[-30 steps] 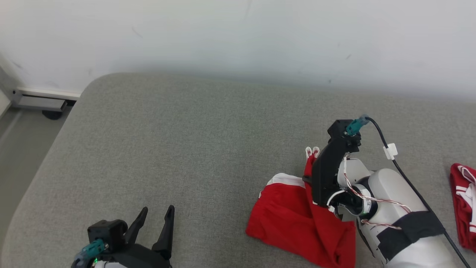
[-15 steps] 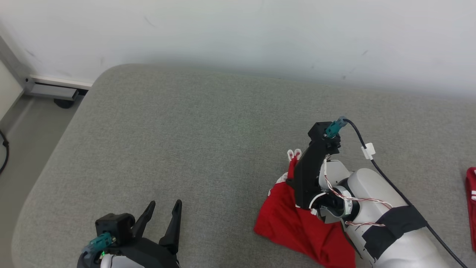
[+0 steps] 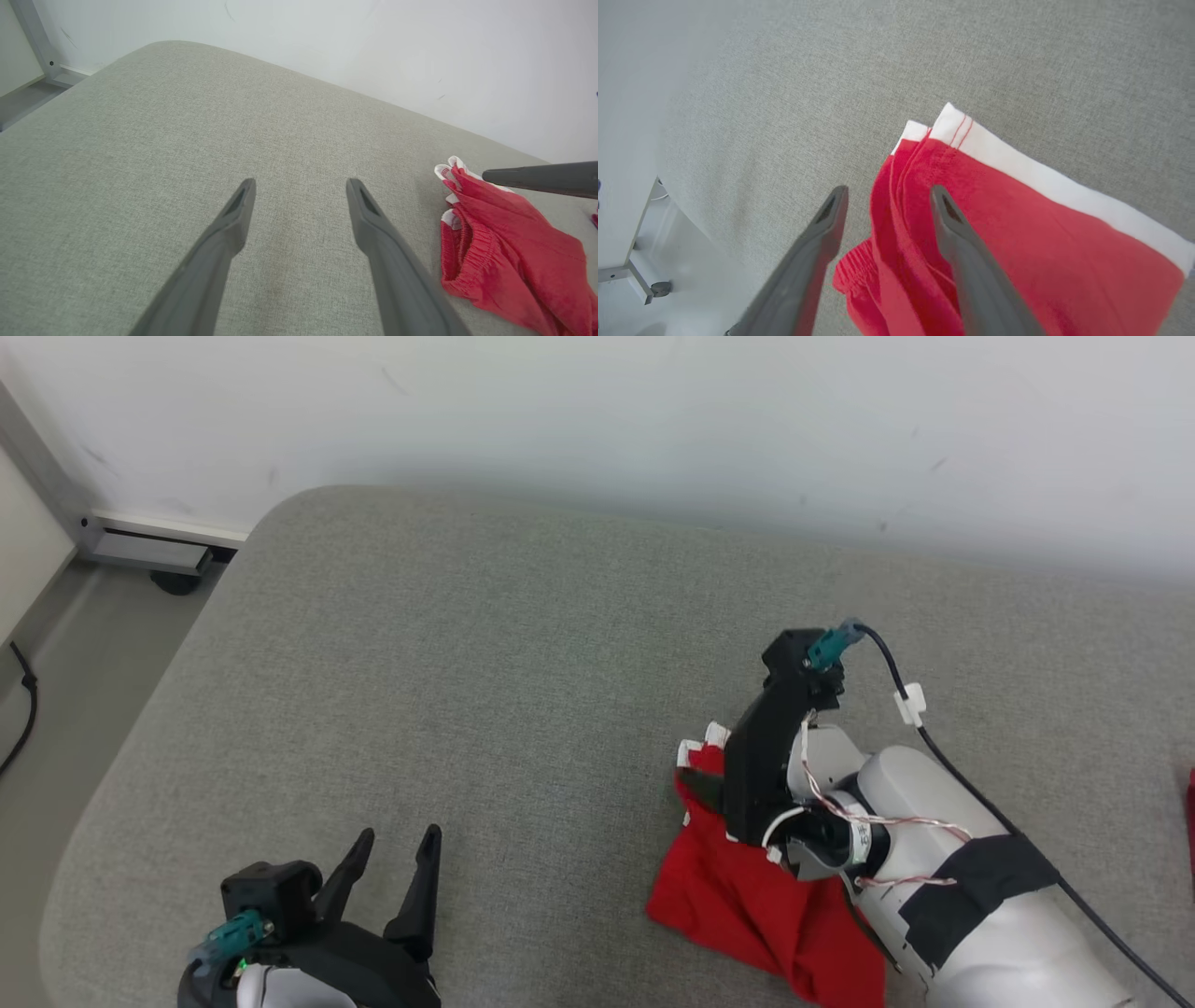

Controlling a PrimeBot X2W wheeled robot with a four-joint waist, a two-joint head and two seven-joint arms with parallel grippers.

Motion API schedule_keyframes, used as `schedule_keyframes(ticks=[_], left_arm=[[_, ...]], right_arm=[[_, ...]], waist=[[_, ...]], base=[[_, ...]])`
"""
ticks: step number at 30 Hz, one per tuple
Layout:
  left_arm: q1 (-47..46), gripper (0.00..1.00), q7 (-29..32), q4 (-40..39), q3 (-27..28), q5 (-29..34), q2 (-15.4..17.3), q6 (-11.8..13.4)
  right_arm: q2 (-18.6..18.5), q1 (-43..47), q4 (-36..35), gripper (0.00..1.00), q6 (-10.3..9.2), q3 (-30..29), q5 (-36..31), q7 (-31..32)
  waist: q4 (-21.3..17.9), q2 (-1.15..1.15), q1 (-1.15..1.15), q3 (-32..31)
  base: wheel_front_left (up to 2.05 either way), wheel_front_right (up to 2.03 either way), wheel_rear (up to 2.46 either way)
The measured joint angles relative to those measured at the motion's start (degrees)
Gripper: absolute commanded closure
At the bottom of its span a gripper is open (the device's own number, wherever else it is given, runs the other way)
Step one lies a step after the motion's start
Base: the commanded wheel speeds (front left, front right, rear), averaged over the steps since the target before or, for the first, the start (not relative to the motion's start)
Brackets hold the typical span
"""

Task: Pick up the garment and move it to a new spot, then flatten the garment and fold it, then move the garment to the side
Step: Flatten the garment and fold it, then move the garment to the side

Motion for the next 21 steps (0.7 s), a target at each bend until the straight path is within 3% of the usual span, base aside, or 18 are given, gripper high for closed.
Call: schedule_keyframes(ticks=[7, 13, 16, 17, 21], left_arm=[[0.25, 0.00, -0.73, 0.34, 0.68, -0.07, 0.31, 0.07], [2.54, 0.00, -1.34, 0.63, 0.91, -0.42, 0.40, 0.47], [2.90, 0.00, -1.45, 0.52, 1.09, -0.49, 0.43, 0.47], [4.89, 0.00, -1.49, -0.03, 1.11, -0.57, 0.45, 0.48], [4.79, 0.00, -1.48, -0.75, 0.82, -0.57, 0.38, 0.48]], right_arm=[[-0.53, -0.82, -0.60, 0.00, -0.01, -1.68, -0.74, -0.76], [-10.78, 3.79, -4.69, 0.00, -0.03, -2.82, -4.53, -0.71], [-13.76, 8.36, -6.75, 0.00, -0.04, -4.47, -4.68, -0.67], [-14.71, 13.80, -9.50, 0.00, -0.04, -8.14, -4.74, -0.80], [-13.04, 17.30, -11.60, 0.00, -0.04, -9.71, -4.70, -0.83]], waist=[[-1.39, 0.00, -0.01, -0.74], [-3.35, 0.00, -0.01, -2.22], [-4.29, 0.00, -0.01, -2.83], [-5.89, 0.00, -0.01, -3.48], [-6.92, 0.00, -0.01, -3.32]], base=[[0.00, 0.00, 0.00], [0.00, 0.00, 0.00], [0.00, 0.00, 0.00], [0.00, 0.00, 0.00], [0.00, 0.00, 0.00]])
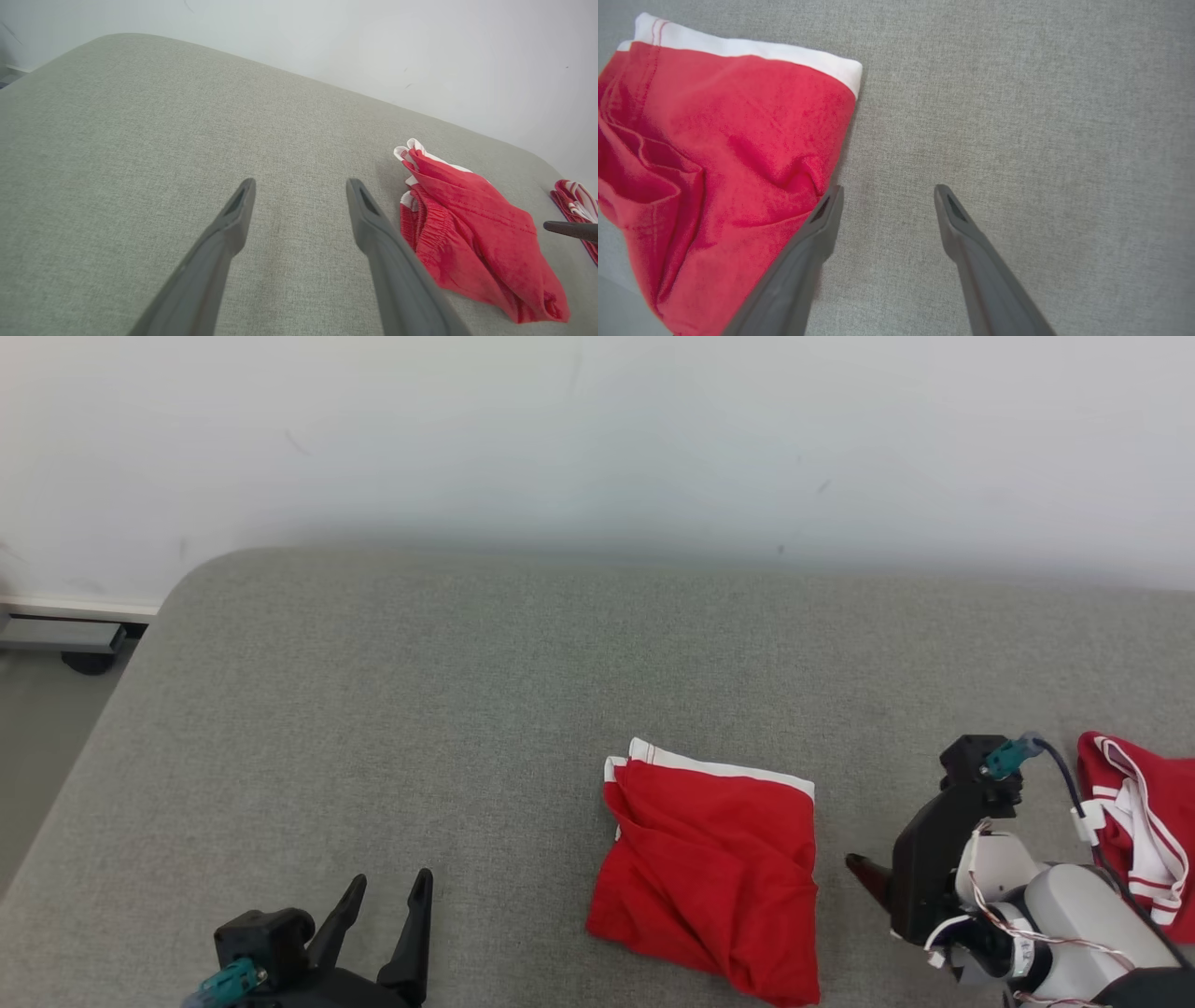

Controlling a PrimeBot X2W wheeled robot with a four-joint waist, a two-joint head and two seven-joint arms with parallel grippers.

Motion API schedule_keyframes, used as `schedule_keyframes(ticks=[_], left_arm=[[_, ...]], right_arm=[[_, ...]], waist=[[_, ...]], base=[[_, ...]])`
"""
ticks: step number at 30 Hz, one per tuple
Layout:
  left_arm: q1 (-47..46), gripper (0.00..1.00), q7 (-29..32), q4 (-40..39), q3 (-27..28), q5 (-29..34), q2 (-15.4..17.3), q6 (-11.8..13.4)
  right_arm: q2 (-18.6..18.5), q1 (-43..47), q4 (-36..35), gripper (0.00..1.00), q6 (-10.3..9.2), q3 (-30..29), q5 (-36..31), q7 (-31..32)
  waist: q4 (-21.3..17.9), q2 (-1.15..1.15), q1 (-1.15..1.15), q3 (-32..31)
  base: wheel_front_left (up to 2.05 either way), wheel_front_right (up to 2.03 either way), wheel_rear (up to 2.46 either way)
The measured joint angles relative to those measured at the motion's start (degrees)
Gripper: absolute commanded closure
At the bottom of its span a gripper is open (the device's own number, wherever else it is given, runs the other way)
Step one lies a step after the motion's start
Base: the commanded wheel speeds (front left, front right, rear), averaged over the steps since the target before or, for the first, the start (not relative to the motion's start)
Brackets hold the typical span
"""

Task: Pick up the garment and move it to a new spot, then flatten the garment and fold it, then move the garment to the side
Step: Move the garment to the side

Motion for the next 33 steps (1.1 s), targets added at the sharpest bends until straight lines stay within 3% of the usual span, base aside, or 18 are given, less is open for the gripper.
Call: schedule_keyframes(ticks=[13, 32, 33], left_arm=[[-1.79, 0.00, 0.63, -0.89, -0.91, 0.11, -0.13, -0.05], [-4.94, 0.00, 1.16, -0.22, -0.96, 0.20, -0.51, -0.49], [-4.94, 0.00, 1.16, -0.09, -0.96, 0.20, -0.52, -0.49]], right_arm=[[6.54, 2.43, -2.21, 0.00, -0.01, -4.08, -2.64, -0.88], [9.89, -0.12, 2.34, 0.00, -0.01, -8.69, -8.76, 0.22], [9.99, -0.15, 2.44, 0.27, -0.01, -8.69, -9.18, 0.32]], waist=[[0.98, 0.00, 0.01, 2.80], [5.12, 0.00, 0.01, 6.25], [5.18, 0.00, 0.01, 6.31]], base=[[0.00, 0.00, 0.00], [0.00, 0.00, 0.00], [0.00, 0.00, 0.00]])
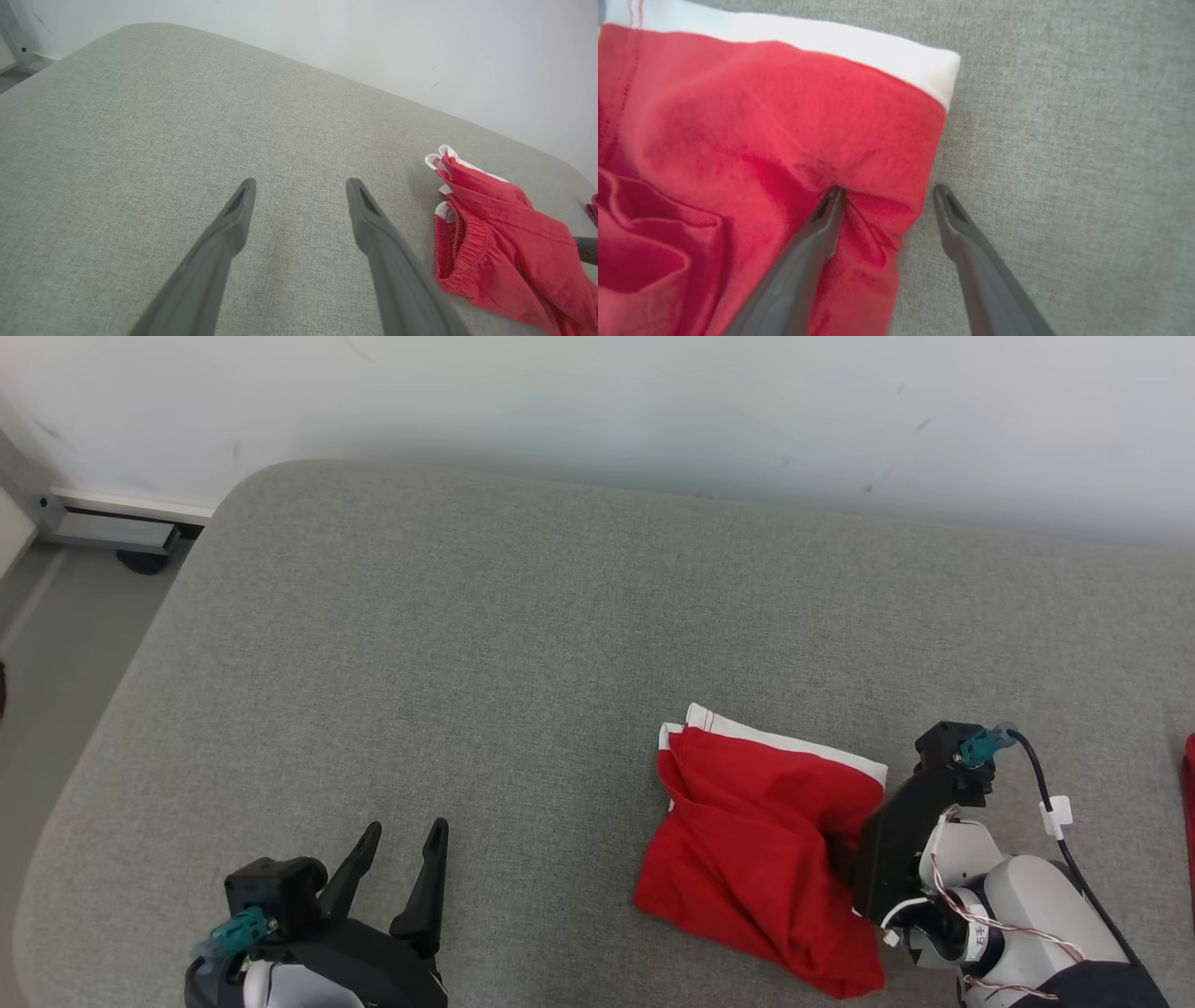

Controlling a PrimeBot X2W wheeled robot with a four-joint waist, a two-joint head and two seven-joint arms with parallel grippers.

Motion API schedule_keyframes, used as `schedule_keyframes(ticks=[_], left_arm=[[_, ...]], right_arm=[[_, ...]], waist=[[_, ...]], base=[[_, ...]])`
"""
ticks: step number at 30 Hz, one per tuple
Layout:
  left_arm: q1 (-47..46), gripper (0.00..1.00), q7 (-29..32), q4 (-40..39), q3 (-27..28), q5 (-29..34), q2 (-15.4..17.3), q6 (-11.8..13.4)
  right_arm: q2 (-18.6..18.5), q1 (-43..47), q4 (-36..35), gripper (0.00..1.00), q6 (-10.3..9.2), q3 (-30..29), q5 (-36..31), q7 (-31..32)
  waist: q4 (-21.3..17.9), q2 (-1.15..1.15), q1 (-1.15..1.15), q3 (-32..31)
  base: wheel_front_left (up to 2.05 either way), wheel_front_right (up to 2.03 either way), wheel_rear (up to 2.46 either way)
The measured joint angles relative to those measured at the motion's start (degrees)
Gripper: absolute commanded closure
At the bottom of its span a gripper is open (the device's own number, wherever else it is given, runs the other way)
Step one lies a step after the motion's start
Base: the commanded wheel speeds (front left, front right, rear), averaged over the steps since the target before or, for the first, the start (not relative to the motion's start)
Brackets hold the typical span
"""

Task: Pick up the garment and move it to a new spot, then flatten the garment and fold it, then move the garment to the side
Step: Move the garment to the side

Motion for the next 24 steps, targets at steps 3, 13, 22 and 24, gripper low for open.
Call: schedule_keyframes(ticks=[3, 13, 22, 24], left_arm=[[0.00, 0.00, 0.00, 0.16, 0.00, -0.01, -0.05, 0.00], [-0.03, 0.00, -0.38, 2.03, 0.19, -0.07, -0.38, 0.00], [0.32, 0.00, -0.90, 3.07, -0.34, -0.21, -1.03, -0.07], [0.46, 0.00, -1.08, 3.26, -0.43, -0.25, -1.10, -0.08]], right_arm=[[0.08, -0.12, 0.23, 1.00, 0.00, 0.01, -0.83, 0.07], [-1.76, -1.17, -2.22, 1.00, 0.93, 2.44, -1.98, 1.72], [-10.88, -4.25, -9.58, 1.00, 4.10, 2.12, -4.14, 6.55], [-12.39, -4.62, -10.85, 1.00, 4.43, 1.72, -4.14, 8.04]], waist=[[0.06, 0.00, 0.00, 0.05], [-0.39, 0.00, 0.01, -1.19], [-1.21, 0.00, 0.01, -4.22], [-1.34, 0.00, 0.01, -4.89]], base=[[0.00, 0.00, 0.00], [0.00, 0.00, 0.00], [0.00, 0.00, 0.00], [0.00, 0.00, 0.00]])
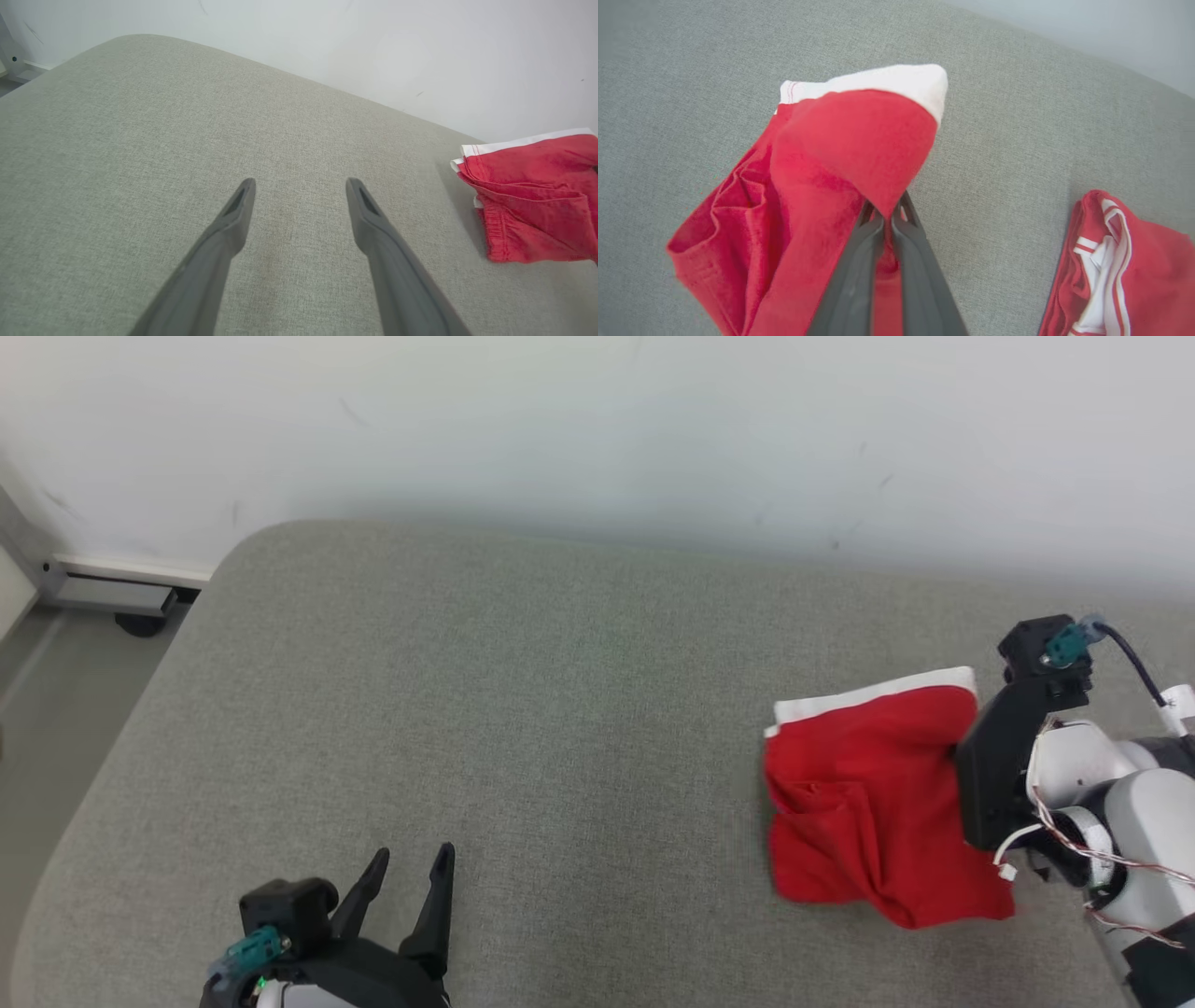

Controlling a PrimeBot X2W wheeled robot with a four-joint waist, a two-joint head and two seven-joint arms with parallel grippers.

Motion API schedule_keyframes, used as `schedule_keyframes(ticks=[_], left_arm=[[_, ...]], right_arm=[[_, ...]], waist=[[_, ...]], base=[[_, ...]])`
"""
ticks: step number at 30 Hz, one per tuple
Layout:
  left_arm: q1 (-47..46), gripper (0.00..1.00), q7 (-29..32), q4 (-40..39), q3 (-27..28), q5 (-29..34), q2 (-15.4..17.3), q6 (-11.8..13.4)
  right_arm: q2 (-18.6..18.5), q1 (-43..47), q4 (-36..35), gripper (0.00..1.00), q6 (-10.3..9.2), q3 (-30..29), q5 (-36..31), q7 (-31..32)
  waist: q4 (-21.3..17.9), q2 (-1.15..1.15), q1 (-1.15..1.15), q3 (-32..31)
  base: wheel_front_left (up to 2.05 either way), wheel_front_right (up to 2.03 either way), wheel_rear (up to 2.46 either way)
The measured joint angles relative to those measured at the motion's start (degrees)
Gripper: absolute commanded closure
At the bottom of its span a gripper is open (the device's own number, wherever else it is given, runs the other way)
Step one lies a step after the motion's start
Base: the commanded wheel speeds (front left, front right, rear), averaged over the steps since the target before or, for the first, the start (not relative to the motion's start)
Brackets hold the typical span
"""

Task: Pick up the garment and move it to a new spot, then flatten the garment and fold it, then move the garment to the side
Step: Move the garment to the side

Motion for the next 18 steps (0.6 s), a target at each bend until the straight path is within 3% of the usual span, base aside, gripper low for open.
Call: schedule_keyframes(ticks=[12, 18], left_arm=[[2.63, 0.00, -0.53, 0.26, 0.04, -0.47, 0.09, 0.00], [4.25, 0.00, -0.59, -0.58, 0.23, -0.53, 0.36, 0.01]], right_arm=[[-5.02, 1.53, -7.60, 1.00, 0.62, -2.03, 0.48, 8.39], [-7.62, 2.68, -7.97, 1.00, 0.62, -4.63, 2.27, 11.56]], waist=[[-0.50, -0.01, -0.01, -2.79], [-1.35, 0.00, -0.01, -2.86]], base=[[0.00, 0.00, 0.00], [0.00, 0.00, 0.00]])
